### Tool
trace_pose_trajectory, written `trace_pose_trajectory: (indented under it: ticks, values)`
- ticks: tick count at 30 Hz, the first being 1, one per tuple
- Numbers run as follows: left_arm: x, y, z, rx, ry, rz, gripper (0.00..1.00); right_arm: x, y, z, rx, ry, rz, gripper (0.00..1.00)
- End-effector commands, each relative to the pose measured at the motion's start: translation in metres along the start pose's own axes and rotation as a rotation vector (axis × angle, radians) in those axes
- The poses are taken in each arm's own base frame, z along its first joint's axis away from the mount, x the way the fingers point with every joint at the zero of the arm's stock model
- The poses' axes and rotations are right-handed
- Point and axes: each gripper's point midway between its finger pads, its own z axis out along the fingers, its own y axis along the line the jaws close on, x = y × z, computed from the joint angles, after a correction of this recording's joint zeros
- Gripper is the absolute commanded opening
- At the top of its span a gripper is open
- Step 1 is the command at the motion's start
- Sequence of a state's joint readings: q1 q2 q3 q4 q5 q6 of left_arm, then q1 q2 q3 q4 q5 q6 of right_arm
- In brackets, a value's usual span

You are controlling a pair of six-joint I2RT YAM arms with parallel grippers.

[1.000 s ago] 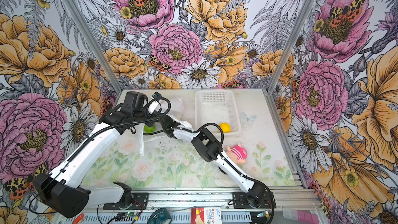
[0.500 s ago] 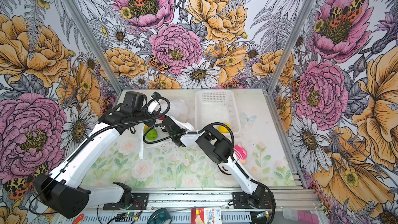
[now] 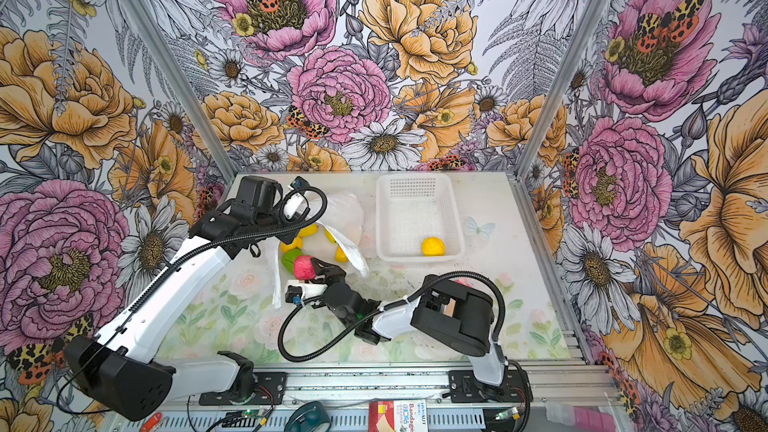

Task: Untie the knot of the plastic bag and take out the fruit
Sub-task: 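Lift the pink fruit out of the bag with the right gripper, then carry the pink fruit over the white basket with the right gripper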

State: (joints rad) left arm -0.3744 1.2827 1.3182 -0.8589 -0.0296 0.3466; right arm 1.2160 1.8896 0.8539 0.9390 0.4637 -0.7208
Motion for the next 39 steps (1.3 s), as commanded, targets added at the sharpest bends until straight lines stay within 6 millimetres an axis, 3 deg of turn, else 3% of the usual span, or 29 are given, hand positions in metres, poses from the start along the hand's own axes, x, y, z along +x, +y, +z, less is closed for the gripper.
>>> trace_pose_trajectory:
  ticks: [1,7,13,17,24,29,35,39]
  values:
    - [-0.005,0.006,-0.001,-0.019,-0.022,-0.011,0.00,-0.031,-0.040,-0.036,0.140,-0.100,0.131,0.00]
    - [-0.003,0.004,0.002,-0.013,-0.012,-0.008,0.00,-0.038,-0.067,-0.104,0.162,-0.163,0.276,0.00]
    - [-0.003,0.004,0.003,-0.017,-0.007,-0.003,0.00,-0.034,-0.125,-0.161,0.184,-0.198,0.478,0.00]
    - [-0.001,0.003,0.005,-0.019,0.000,0.001,0.00,-0.018,-0.172,-0.195,0.255,-0.212,0.652,0.00]
    - [-0.001,0.001,0.008,-0.009,0.004,0.002,0.00,0.031,-0.228,-0.232,0.476,-0.160,0.877,0.00]
    - [-0.002,0.000,0.007,-0.007,0.003,0.003,0.00,0.060,-0.243,-0.231,0.598,-0.031,0.915,0.00]
    - [-0.002,-0.002,0.007,-0.002,-0.001,0.008,0.00,0.103,-0.241,-0.192,0.585,0.220,0.960,0.00]
    - [-0.003,-0.002,0.006,-0.004,-0.002,0.007,0.00,0.146,-0.238,-0.170,0.546,0.362,1.051,0.00]
